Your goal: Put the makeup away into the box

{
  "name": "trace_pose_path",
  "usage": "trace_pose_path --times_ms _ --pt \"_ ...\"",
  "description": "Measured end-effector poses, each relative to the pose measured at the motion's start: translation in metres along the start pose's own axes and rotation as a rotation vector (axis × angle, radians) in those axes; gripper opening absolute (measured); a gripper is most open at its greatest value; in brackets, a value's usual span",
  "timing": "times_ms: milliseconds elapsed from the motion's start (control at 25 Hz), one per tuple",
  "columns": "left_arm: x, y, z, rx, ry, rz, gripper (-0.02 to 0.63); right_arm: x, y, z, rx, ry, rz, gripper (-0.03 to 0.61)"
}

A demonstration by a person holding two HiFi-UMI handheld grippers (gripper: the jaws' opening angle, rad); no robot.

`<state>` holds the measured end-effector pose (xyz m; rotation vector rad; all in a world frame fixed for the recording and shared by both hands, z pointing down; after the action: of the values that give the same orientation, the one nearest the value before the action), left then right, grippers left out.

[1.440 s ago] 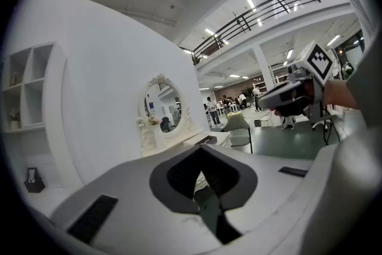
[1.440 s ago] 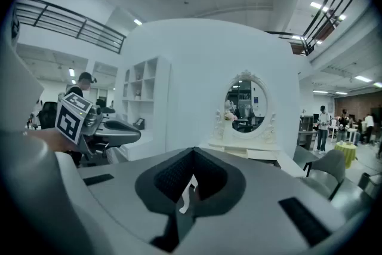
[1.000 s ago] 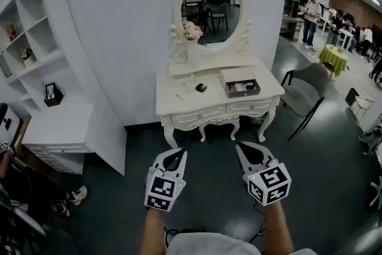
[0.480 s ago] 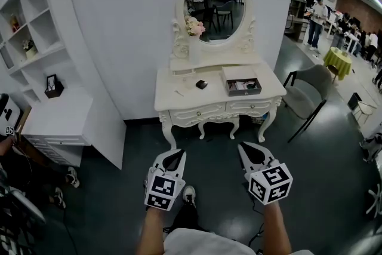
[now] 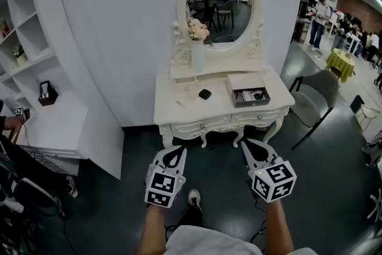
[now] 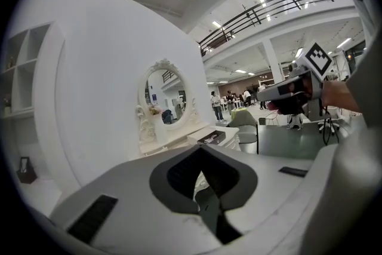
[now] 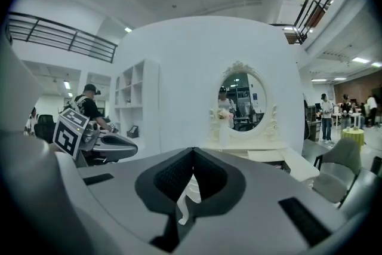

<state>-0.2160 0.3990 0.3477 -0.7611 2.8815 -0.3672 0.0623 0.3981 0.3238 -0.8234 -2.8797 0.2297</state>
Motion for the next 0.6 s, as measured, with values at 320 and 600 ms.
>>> trace_pose_path --times_ms 320,600 --pt "0.072 -0.085 0.025 0.021 -0.003 -0.027 0.012 -0.04 -0.095 0.026 0.004 0.027 -0.002 -0.003" --pt "0.122 -0.15 0.029 0.054 0.011 -0.046 0.012 -0.066 -0.169 0.031 0.065 0.043 -0.015 -0.003"
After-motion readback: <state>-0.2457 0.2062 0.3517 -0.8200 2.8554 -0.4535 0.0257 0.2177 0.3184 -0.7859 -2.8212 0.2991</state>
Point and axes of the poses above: the fingertips, and each gripper's own axes: y backward along the fingers, x to its left, z out of its top, the point moved 10 cm from there along y, backward along the fingers, and after that the axes turned 9 degrees about y, right-handed, at the moved point
